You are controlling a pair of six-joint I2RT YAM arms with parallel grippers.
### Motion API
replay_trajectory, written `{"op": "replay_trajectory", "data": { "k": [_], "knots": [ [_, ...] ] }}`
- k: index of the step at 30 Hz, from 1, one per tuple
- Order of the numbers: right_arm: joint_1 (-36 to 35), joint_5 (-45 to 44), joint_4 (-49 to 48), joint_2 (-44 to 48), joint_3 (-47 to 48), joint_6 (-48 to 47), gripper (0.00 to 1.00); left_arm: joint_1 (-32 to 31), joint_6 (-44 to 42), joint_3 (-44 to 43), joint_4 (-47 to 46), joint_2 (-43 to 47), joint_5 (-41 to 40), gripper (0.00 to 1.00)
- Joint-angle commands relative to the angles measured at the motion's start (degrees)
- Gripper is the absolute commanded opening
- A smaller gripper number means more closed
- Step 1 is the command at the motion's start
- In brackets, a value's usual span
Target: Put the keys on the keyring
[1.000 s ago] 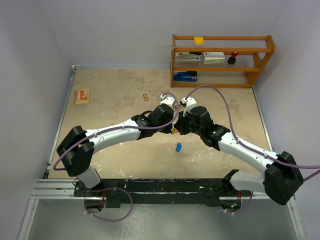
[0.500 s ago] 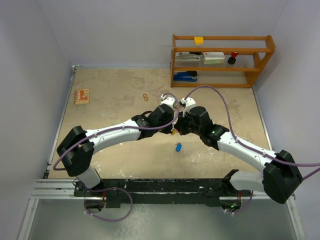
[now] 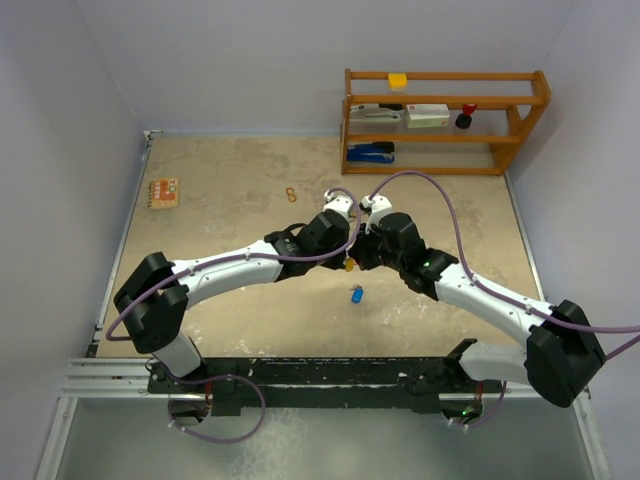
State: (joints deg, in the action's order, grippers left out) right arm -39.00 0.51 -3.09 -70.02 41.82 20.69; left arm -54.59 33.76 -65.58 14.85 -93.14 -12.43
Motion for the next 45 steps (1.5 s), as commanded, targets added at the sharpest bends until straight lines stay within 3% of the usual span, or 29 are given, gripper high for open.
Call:
{"op": "replay_trajectory", "data": {
  "k": [1, 45],
  "knots": [
    [-0.4, -1.5, -1.3, 0.4, 0.2, -0.9, 0.0, -0.5, -0.9, -2.2, -0.5, 1.6, -0.8, 0.0],
    [-0.4, -2.9, -0.4, 3.3, -1.7, -2.2, 0.0, -0.5, -1.5, -4.2, 1.4, 2.5, 0.3, 0.0]
  ]
}}
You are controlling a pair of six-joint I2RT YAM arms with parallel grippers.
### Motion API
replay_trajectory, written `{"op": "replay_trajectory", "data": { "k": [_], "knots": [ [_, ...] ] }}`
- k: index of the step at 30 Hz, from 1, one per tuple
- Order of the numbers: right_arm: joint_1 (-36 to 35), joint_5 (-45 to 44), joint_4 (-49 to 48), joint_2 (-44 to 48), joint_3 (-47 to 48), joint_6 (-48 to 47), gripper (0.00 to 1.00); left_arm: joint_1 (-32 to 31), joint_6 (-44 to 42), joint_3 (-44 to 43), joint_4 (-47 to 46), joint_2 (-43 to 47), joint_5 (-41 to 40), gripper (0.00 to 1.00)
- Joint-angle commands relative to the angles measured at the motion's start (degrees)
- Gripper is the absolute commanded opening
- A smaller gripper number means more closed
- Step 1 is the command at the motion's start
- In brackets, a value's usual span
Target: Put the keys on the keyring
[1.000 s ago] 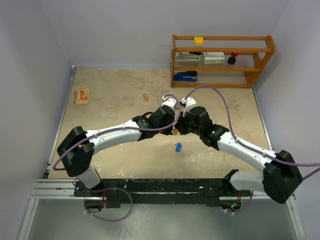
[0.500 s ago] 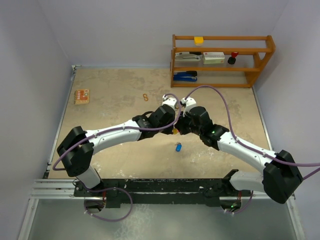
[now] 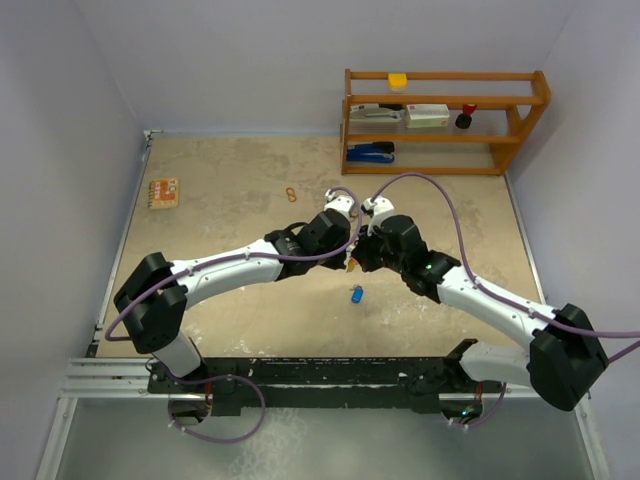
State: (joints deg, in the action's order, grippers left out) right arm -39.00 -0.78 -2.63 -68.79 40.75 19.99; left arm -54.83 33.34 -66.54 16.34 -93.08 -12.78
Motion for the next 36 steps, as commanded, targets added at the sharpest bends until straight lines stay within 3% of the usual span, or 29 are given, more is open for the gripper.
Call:
{"op": "replay_trajectory", "data": {
  "k": [1, 36],
  "knots": [
    [-0.3, -1.7, -1.0, 2.1, -0.7, -1.8, 0.0, -0.3, -1.2, -3.3, 0.0, 2.5, 1.0, 0.0],
    [-0.4, -5.3, -1.8, 4.0, -1.7, -3.1, 0.0, -0.3, -2.5, -0.6, -2.3, 5.3, 7.8, 0.0]
  ]
}}
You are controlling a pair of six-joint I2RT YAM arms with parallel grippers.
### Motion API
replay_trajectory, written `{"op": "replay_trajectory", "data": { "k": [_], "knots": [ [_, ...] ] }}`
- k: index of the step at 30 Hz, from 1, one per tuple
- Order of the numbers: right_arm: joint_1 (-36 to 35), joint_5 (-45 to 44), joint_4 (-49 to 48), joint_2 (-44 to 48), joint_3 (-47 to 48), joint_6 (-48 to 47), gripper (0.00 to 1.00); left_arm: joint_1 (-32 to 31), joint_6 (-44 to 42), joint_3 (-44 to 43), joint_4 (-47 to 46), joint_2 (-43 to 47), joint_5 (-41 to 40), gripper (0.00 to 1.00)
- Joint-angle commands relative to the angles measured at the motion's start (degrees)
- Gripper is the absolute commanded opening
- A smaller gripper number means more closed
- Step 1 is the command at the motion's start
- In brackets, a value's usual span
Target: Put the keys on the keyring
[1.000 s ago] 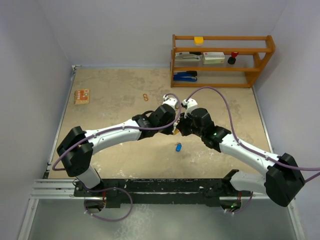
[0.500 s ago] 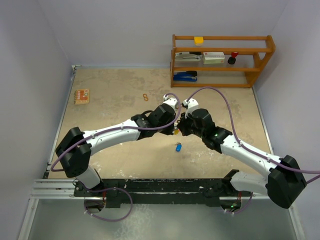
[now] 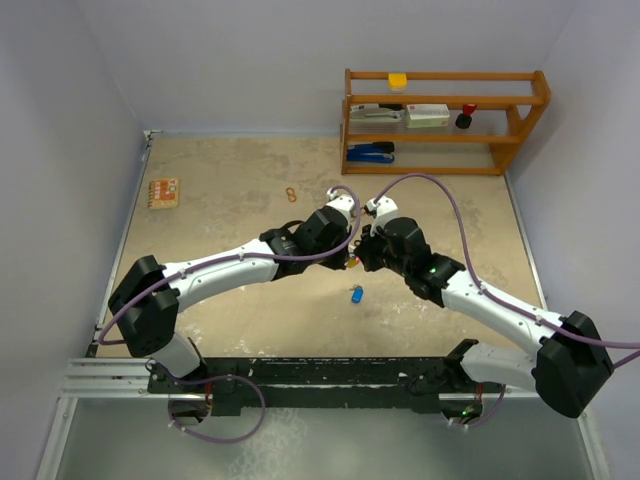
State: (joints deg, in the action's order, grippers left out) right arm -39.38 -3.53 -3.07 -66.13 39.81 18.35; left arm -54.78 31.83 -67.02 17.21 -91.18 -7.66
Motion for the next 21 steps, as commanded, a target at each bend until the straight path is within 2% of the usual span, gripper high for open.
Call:
{"op": "replay_trajectory", "data": {
  "k": [1, 21],
  "knots": [
    [0.0, -2.7, -1.5, 1.4, -0.8, -1.5, 0.0, -0.3, -1.0, -0.1, -3.2, 3.4, 2.7, 0.0],
    [0.0, -4.4, -1.8, 1.7, -0.3, -1.9, 0.0, -0.3, -0.7, 0.5, -4.3, 2.9, 3.8, 0.0]
  ]
}}
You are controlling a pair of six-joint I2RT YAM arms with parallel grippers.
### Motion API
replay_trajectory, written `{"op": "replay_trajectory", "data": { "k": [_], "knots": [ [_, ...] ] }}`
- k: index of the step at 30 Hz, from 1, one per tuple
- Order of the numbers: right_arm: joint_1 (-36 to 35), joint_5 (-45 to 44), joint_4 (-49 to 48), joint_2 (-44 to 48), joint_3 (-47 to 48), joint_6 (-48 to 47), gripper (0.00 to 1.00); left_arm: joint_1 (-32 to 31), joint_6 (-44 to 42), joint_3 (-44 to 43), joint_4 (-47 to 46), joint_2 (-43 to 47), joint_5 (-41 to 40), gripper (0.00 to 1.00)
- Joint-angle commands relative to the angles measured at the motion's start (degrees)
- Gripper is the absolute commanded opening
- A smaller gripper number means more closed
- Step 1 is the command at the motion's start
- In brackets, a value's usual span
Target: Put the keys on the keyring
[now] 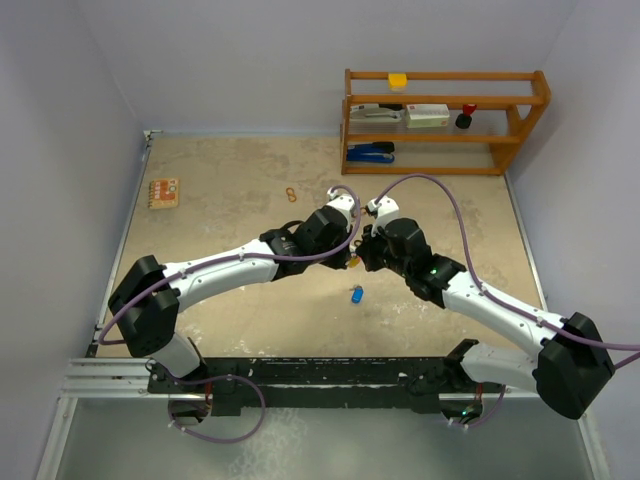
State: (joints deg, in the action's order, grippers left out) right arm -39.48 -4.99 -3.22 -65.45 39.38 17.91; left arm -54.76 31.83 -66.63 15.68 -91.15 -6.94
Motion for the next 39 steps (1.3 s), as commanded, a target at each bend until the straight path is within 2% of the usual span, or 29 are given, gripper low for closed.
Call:
{"op": "replay_trajectory", "data": {
  "k": [1, 4, 8, 22, 25, 29, 34, 39],
  "knots": [
    [0.1, -2.9, -1.7, 1.0, 0.1, -1.5, 0.01, -0.3, -0.7, 0.1, -2.9, 2.9, 3.1, 0.0],
    [0.1, -3.1, -1.6, 0.9, 0.2, -1.6, 0.05, -0.3, -0.7, 0.2, -3.0, 2.9, 3.2, 0.0],
    [0.1, -4.2, -1.7, 0.8, 0.4, -1.4, 0.17, -0.3, -0.7, 0.2, -3.2, 3.0, 3.4, 0.0],
    [0.2, -5.8, -1.0, 2.1, 0.9, 0.3, 0.18, -0.3, 0.0, 1.3, -4.4, 4.3, 1.4, 0.0],
    [0.3, -7.4, -0.1, 4.8, 0.9, 2.6, 0.23, -0.3, 0.2, 2.5, -6.2, 5.4, -0.3, 0.0],
    [1.6, -8.4, 1.7, 8.3, 1.2, 5.9, 0.28, -0.3, 0.3, 5.4, -10.9, 7.3, -1.6, 0.0],
    [3.2, -5.6, 2.1, 10.6, 1.3, 9.0, 0.33, -0.3, -0.3, 10.1, -18.4, 10.2, -3.4, 0.0],
    [3.8, -1.9, 0.7, 9.4, 1.2, 12.0, 0.34, -0.3, -0.4, 14.1, -26.4, 12.4, -3.6, 0.0]
  ]
}}
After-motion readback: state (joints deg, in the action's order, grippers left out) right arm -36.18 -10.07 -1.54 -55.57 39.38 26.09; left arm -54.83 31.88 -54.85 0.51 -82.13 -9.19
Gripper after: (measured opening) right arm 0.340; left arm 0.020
